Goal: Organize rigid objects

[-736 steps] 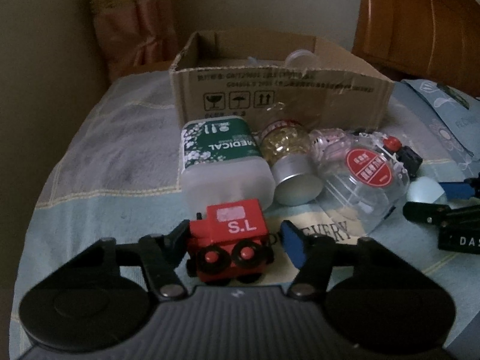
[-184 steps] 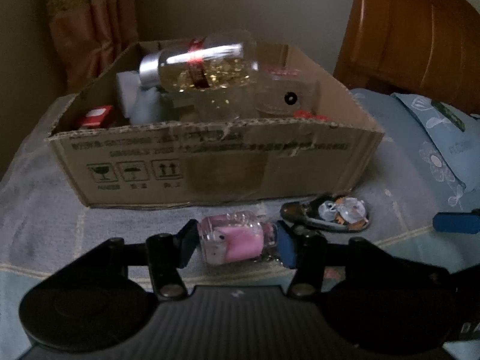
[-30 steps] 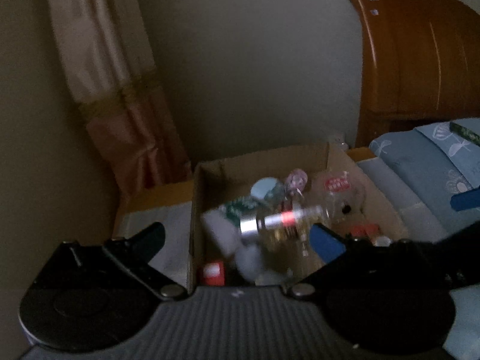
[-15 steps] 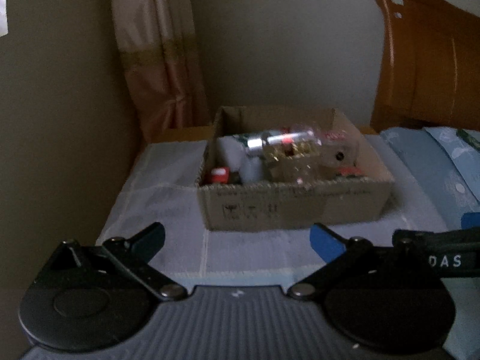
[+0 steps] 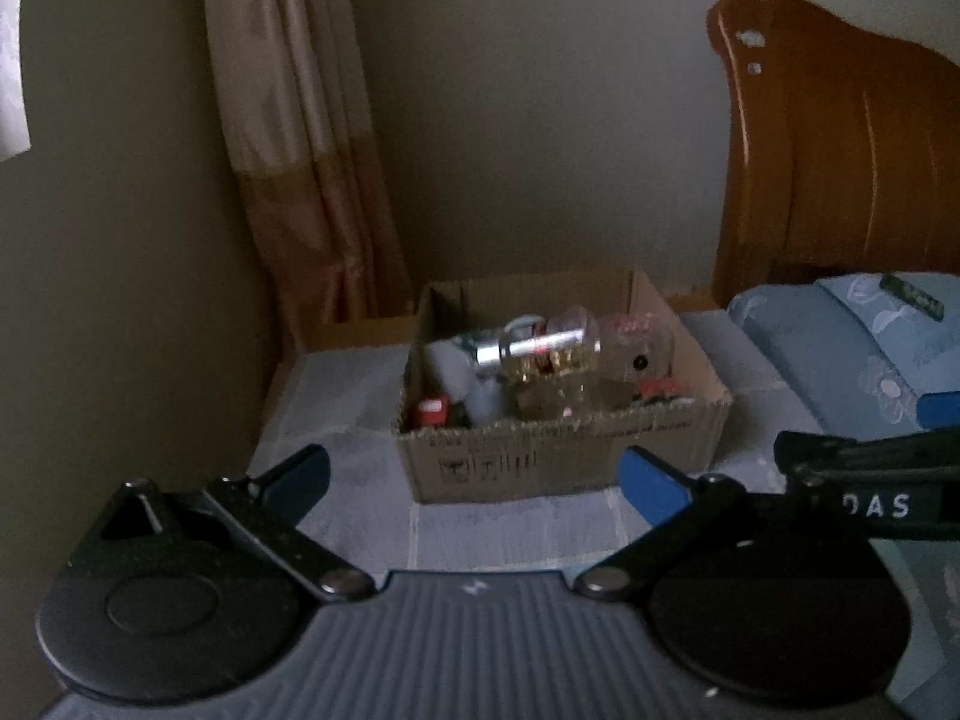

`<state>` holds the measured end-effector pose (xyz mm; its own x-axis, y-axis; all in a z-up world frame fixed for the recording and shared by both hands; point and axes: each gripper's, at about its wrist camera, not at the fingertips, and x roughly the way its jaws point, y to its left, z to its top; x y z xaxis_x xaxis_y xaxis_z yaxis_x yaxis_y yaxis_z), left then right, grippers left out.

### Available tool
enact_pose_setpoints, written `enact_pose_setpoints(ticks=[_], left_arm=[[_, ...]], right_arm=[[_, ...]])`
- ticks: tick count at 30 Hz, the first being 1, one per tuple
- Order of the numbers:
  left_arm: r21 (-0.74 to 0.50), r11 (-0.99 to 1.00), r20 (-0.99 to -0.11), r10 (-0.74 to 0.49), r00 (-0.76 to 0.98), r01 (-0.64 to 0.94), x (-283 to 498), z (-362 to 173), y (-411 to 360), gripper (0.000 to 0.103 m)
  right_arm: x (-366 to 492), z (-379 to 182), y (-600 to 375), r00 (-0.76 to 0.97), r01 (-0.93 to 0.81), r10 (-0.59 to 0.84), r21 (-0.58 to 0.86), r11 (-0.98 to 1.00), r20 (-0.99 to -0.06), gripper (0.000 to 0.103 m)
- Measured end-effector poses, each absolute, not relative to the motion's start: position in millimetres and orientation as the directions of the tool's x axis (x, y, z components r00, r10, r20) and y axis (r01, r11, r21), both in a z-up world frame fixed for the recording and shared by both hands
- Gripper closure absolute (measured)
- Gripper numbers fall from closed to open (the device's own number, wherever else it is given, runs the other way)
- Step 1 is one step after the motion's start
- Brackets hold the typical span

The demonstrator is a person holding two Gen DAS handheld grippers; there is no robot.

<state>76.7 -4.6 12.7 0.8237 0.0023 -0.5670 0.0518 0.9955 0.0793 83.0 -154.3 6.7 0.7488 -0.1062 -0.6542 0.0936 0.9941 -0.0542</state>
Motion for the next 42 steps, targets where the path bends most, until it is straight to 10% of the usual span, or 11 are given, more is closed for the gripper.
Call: enact_pose_setpoints(ticks=[42], left_arm=[[0.050,0.998,-0.596,0.005,0.803,0.031,76.3,5.0,5.9,0.001]], right_arm=[[82.3,1.7,-147.3,0.744,0.083,-0.089,-0.040,0.996,-0.662,0.000]])
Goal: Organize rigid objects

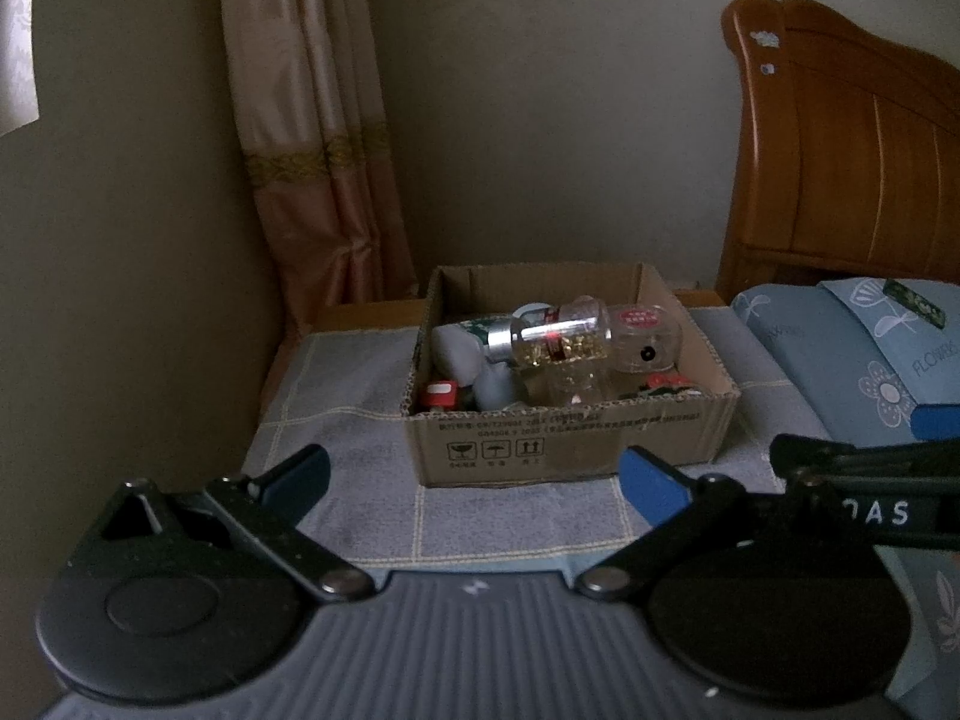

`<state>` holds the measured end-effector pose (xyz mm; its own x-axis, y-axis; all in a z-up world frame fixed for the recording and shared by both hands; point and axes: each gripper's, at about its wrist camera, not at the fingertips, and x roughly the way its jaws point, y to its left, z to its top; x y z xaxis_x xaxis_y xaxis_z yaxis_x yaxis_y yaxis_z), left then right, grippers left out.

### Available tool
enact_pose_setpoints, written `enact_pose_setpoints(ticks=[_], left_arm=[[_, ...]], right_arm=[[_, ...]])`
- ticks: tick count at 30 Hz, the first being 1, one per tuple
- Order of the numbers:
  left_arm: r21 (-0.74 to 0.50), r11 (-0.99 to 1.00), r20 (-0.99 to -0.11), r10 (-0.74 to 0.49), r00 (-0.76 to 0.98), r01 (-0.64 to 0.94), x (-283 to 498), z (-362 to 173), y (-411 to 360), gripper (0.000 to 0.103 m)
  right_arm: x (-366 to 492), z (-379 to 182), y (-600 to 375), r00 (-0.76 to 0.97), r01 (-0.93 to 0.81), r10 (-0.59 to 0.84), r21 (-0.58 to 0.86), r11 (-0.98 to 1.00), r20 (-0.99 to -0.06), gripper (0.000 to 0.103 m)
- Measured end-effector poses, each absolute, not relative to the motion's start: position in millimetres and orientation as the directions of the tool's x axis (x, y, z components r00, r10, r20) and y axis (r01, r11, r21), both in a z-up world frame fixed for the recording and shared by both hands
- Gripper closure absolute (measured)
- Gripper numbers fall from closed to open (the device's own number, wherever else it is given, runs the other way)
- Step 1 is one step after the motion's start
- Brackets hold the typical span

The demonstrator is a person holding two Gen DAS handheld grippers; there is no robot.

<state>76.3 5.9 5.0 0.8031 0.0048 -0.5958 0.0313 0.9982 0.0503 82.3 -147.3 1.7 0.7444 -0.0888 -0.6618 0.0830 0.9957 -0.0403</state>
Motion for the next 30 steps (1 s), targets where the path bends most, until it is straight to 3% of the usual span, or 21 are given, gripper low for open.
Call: enact_pose_setpoints(ticks=[30], left_arm=[[0.052,0.998,-0.600,0.005,0.800,0.032,78.2,3.0,7.8,0.001]], right_arm=[[82.7,3.4,-145.6,0.745,0.087,-0.090,-0.038,0.996,-0.661,0.000]])
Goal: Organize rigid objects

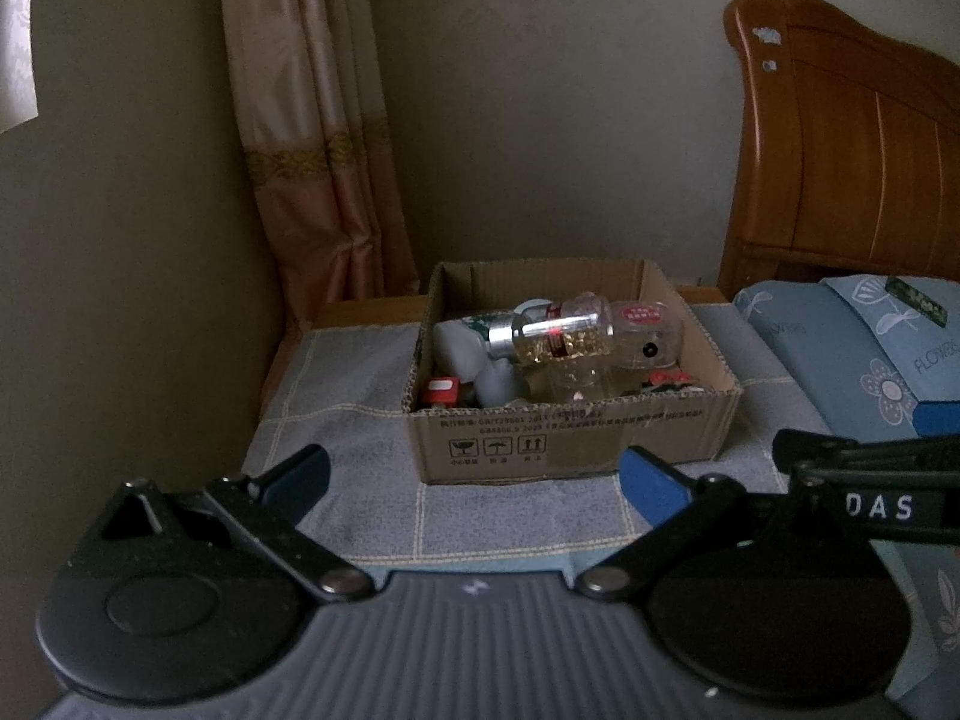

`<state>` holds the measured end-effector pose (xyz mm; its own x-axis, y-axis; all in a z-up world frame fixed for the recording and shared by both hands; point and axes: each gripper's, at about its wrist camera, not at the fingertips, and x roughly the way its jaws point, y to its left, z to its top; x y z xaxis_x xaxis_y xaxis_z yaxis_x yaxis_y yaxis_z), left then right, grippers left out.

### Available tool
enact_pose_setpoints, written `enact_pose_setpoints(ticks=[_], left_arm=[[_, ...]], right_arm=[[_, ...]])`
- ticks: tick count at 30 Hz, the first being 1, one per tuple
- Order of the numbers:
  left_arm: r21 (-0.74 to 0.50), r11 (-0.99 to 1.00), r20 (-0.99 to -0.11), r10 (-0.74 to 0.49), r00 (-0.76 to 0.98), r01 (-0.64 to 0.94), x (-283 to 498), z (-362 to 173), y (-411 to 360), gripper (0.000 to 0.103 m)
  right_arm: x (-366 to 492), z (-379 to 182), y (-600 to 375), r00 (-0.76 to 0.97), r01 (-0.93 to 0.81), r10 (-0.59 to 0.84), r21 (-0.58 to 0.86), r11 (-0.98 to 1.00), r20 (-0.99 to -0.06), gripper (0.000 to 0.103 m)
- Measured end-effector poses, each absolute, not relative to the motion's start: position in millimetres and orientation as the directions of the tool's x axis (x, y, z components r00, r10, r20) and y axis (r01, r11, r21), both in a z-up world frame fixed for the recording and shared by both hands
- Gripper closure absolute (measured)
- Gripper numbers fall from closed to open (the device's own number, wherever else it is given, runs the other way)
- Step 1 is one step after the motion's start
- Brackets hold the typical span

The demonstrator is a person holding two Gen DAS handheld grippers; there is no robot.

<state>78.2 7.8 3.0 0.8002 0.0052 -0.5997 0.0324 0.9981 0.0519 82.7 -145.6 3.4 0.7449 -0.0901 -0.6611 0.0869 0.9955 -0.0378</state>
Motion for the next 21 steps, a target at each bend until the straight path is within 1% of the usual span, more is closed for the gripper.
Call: enact_pose_setpoints(ticks=[21], left_arm=[[0.053,0.998,-0.599,0.004,0.801,0.034,78.5,4.2,7.7,0.001]], right_arm=[[83.4,4.5,-146.3,0.746,0.088,-0.090,-0.037,0.995,-0.660,0.000]])
